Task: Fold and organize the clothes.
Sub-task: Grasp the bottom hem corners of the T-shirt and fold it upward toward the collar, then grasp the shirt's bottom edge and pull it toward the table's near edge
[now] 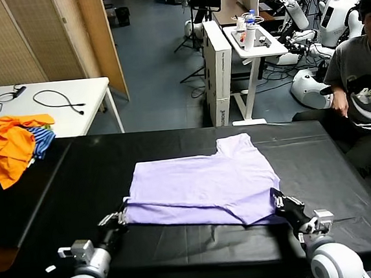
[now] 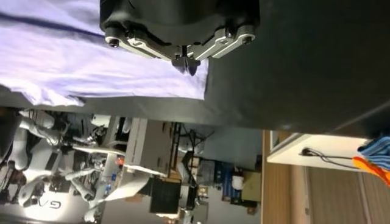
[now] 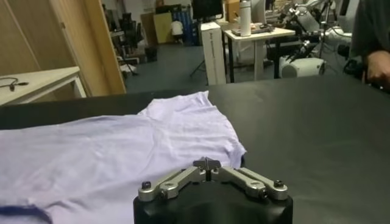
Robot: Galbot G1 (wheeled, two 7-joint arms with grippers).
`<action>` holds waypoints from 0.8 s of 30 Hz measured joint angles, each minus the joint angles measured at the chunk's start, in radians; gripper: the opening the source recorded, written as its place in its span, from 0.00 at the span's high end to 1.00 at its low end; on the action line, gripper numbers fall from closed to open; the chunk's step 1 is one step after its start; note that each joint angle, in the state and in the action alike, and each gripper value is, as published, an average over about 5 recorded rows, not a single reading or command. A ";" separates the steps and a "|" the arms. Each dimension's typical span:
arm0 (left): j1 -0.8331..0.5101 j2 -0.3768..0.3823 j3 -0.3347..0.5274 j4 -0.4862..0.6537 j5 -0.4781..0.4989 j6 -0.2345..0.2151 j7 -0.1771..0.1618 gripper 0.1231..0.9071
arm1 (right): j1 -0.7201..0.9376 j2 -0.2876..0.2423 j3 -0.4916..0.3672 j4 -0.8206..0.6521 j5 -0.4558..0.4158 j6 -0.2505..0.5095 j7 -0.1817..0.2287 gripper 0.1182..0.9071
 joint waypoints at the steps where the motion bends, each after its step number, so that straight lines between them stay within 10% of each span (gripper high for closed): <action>1: -0.002 0.000 0.002 0.002 0.001 0.004 -0.003 0.97 | -0.002 -0.001 0.001 0.001 0.001 -0.010 -0.003 0.89; 5: 0.002 -0.002 0.004 0.003 0.009 0.025 -0.014 0.87 | -0.022 -0.004 0.015 0.021 0.002 -0.067 -0.027 0.58; 12: 0.039 -0.005 -0.018 -0.029 0.013 0.053 -0.013 0.36 | -0.120 -0.013 0.076 0.108 -0.054 -0.122 -0.067 0.08; 18: 0.088 -0.016 -0.026 -0.067 0.024 0.063 0.003 0.02 | -0.217 -0.014 0.120 0.184 -0.087 -0.117 -0.072 0.00; 24: 0.109 -0.025 -0.027 -0.072 0.027 0.069 0.004 0.00 | -0.271 -0.010 0.135 0.209 -0.095 -0.108 -0.071 0.01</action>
